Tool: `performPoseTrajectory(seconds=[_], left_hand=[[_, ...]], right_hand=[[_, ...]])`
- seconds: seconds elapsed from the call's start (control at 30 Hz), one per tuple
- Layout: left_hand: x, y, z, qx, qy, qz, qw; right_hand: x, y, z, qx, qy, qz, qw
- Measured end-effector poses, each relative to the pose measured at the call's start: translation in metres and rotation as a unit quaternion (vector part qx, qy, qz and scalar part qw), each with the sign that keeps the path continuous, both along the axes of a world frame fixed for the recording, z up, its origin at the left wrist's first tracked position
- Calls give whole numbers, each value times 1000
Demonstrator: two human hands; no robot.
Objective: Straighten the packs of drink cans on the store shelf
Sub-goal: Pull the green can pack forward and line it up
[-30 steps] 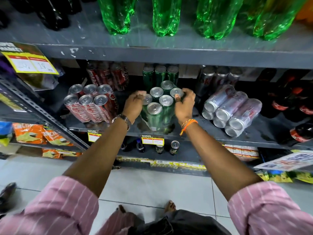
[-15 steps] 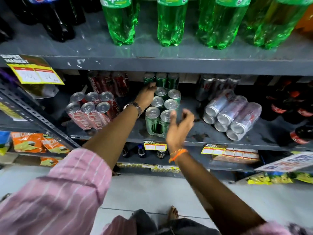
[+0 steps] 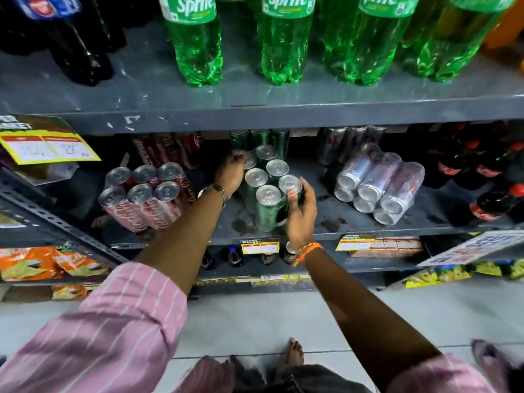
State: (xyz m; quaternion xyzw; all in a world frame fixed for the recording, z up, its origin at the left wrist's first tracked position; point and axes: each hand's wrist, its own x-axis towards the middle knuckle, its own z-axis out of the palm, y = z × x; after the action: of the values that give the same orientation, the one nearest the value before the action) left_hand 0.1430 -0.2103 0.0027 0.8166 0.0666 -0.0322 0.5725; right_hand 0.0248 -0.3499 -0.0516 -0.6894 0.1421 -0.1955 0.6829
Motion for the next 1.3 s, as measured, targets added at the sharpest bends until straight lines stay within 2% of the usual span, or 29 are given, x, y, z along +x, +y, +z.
performPoseTrajectory(seconds=[0.2, 0.33, 0.57, 0.77, 0.83, 0.93, 1.1, 1.2, 1.23, 1.3], left_hand=[[-63, 19, -22, 52, -95, 87, 990], [-99, 21, -25, 82, -115, 87, 986], [-100, 24, -16, 109, -102, 59, 987], [-99, 25, -13, 83, -79, 72, 991], [-102, 22, -8, 119, -100, 104, 982], [-109, 5, 8, 162, -169, 116, 965], [-108, -67, 35, 134, -280, 3, 951], [-82, -127, 39, 143, -224, -106, 958], [-70, -147, 36, 140, -178, -136, 965], [-47, -184, 27, 126, -66, -177, 974]], right_hand=[[62, -40, 23, 43, 94, 128, 986], [83, -42, 40, 64, 148, 214, 963], [78, -39, 49, 79, 149, 216, 962], [76, -41, 55, 50, 141, 204, 967], [72, -47, 55, 43, 130, 175, 975], [57, -70, 54, -11, 102, 68, 992], [26, -140, 61, -48, 35, -150, 987], [16, -194, 66, -172, 109, -316, 926], [14, -211, 68, -192, 158, -336, 908], [15, -238, 64, -189, 260, -308, 895]])
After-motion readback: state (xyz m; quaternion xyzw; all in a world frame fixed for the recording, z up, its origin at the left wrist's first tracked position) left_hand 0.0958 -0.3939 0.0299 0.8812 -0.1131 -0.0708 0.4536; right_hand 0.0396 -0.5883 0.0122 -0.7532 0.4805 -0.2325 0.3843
